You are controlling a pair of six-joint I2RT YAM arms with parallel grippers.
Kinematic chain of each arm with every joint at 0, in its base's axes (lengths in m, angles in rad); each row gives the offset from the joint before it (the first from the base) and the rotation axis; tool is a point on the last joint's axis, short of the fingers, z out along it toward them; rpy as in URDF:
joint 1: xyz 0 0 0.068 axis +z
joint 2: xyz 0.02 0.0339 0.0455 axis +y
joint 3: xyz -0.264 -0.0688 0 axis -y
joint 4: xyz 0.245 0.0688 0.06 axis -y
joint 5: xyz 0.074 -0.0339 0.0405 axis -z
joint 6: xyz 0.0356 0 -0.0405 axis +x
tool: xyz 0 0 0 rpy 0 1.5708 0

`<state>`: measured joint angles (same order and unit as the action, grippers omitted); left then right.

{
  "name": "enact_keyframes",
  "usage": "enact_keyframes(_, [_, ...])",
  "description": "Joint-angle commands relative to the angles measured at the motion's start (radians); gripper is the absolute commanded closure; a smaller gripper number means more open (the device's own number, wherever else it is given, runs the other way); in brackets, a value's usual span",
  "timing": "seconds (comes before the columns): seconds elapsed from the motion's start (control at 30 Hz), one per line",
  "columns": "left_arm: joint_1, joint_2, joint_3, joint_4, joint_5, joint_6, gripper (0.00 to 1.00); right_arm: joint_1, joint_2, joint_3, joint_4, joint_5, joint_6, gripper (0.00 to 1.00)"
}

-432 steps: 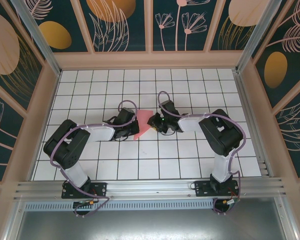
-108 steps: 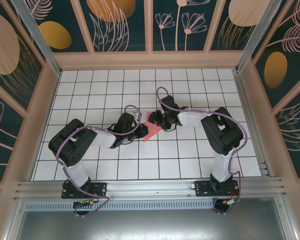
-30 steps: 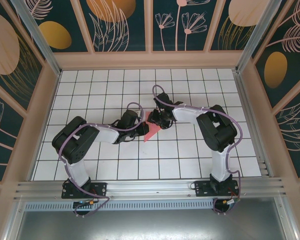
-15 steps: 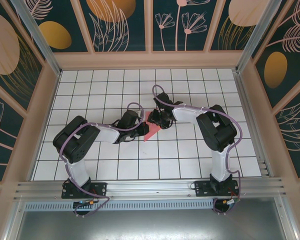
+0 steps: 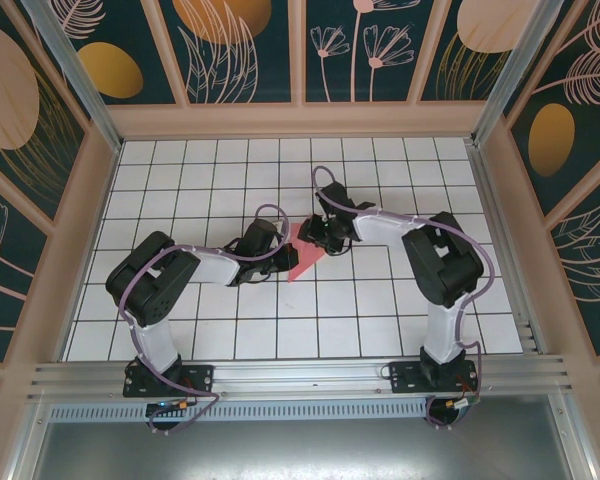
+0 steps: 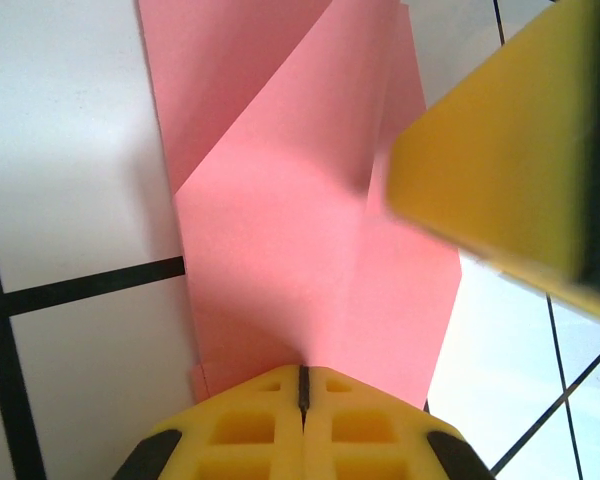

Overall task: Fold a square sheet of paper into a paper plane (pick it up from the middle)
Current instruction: Fourth fold the wing at the center of the table.

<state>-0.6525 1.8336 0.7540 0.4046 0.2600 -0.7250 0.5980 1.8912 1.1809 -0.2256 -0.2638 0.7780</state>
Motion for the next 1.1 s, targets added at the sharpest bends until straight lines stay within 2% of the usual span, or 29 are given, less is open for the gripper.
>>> enact_keyframes(0.0, [0.005, 0.054, -0.008, -0.136, -0.041, 0.034, 1.0, -0.015, -0.115, -0.032, 0.083, -0.023, -0.062, 0.51])
enact_keyframes(0.03, [0.004, 0.056, -0.007, -0.136, -0.039, 0.036, 1.0, -0.016, -0.123, -0.048, 0.096, -0.02, -0.071, 0.52])
enact_keyframes(0.07, [0.004, 0.059, -0.004, -0.137, -0.037, 0.038, 1.0, -0.016, -0.129, -0.069, 0.113, -0.026, -0.08, 0.58])
enact_keyframes(0.2, [0.005, 0.064, 0.0, -0.135, -0.03, 0.044, 1.0, -0.014, -0.113, -0.13, 0.194, -0.071, -0.108, 0.9])
enact_keyframes(0.3, [0.005, 0.07, 0.002, -0.138, -0.026, 0.051, 1.0, -0.005, -0.084, -0.141, 0.224, -0.076, -0.123, 1.0])
enact_keyframes(0.6, [0.005, 0.081, 0.01, -0.15, -0.028, 0.056, 1.0, 0.01, 0.003, -0.136, 0.285, -0.131, -0.134, 1.0])
enact_keyframes(0.83, [0.005, 0.076, 0.01, -0.162, -0.031, 0.055, 1.0, 0.017, 0.052, -0.129, 0.277, -0.12, -0.134, 1.0])
enact_keyframes(1.07, [0.005, 0.059, -0.01, -0.191, -0.033, 0.066, 1.0, -0.042, 0.077, -0.138, 0.292, -0.091, -0.148, 1.0])
